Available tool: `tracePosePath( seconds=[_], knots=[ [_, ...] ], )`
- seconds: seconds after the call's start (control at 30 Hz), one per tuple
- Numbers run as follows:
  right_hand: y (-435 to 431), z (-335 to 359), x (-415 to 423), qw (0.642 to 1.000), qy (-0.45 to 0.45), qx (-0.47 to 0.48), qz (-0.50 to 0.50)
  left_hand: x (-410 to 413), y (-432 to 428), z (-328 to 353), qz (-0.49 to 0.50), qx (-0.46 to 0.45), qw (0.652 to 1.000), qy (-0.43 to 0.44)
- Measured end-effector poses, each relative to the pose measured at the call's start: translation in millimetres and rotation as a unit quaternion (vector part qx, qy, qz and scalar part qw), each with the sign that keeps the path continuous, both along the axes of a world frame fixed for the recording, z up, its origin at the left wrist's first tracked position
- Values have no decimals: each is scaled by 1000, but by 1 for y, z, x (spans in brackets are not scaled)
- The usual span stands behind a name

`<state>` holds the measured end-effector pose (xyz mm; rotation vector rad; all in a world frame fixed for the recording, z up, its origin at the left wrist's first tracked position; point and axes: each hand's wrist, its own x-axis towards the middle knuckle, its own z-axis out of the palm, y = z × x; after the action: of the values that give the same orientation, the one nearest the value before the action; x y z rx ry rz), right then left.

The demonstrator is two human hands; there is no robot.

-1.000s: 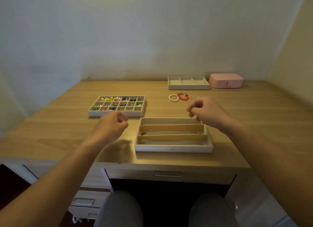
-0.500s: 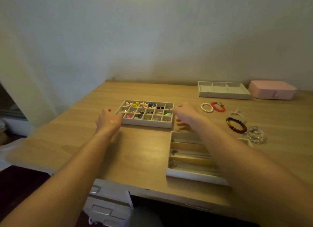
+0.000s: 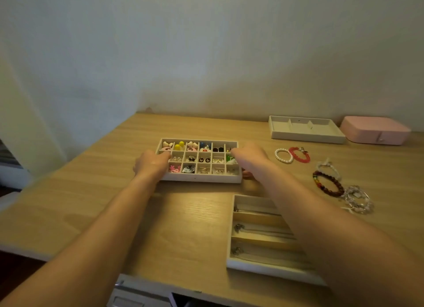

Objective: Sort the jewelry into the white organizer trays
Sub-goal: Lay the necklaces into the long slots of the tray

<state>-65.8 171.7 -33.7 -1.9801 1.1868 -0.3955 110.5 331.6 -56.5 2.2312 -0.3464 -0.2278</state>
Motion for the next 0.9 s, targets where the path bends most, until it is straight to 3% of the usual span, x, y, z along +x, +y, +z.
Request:
tracePosePath(
  seconds=[0.3, 0.53, 0.67, 0.8, 0.9],
  knots=[
    [-7, 27, -75, 992, -111, 11, -61, -66, 7, 32, -70, -101, 992, -25],
    [6, 38, -180, 988, -130, 19, -81, -129, 19, 36, -128, -138, 982, 19],
    [22, 37, -238, 979, -159, 91, -89, -163, 30, 26, -159, -155, 972, 76],
    [36, 27, -270, 979, -156, 116, -68, -181, 41, 11, -157, -145, 975, 68],
    [42, 15, -281, 983, -145, 83, -74, -192, 46, 10, -165, -144, 974, 58]
  ],
)
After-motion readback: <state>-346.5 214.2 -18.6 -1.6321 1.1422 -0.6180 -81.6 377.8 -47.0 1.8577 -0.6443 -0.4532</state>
